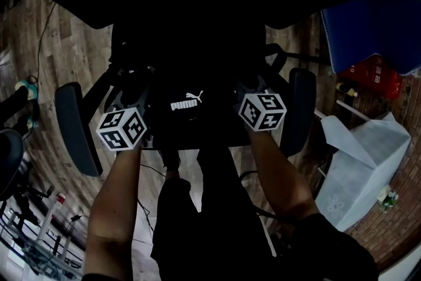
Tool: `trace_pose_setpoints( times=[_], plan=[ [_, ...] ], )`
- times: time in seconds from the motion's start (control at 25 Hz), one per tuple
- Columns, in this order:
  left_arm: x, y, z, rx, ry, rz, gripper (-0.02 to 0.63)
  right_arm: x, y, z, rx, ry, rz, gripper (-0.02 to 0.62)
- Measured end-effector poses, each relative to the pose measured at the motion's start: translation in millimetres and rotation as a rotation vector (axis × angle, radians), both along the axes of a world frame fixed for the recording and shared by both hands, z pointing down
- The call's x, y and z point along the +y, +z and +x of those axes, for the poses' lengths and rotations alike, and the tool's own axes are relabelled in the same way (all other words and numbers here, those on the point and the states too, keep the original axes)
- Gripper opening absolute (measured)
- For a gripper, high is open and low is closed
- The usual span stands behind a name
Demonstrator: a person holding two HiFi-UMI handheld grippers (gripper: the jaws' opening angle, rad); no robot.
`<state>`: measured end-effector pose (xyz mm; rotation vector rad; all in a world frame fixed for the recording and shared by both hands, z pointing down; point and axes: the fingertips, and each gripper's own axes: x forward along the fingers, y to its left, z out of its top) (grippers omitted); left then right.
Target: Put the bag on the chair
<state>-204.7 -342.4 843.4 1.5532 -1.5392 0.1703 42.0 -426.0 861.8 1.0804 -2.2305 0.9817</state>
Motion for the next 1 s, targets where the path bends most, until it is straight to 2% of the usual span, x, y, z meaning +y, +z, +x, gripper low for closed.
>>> trace_pose_setpoints(
  times=[0.24,0.4,0.6,0.76,1.0],
  plan=[
    [-0.1,6.4,-4.4,-0.024,-0.04,-0.035,0.197,-0.2,7.6,3.0,0.003,0.042,-0.051,0.097],
    [4.2,2.8,-7.7,-0.043,-0.042,-0.034,0.231,4.0,8.7,11.2,0.057,0.102,-0.077,0.161],
    [23.0,-0.1,-11.4,-0.148,-0.057,-0.093,0.286,20.0,10.6,27.9,0.153,0.146,-0.115,0.29],
    [29.2,-1.9,-16.1,-0.228,-0.06,-0.121,0.333,24.7,8.3,31.6,0.199,0.131,-0.094,0.296],
    [38.0,-7.3,-20.4,-0.363,-0.011,-0.153,0.347,31.5,2.3,35.9,0.254,0.134,-0.073,0.296]
  ],
)
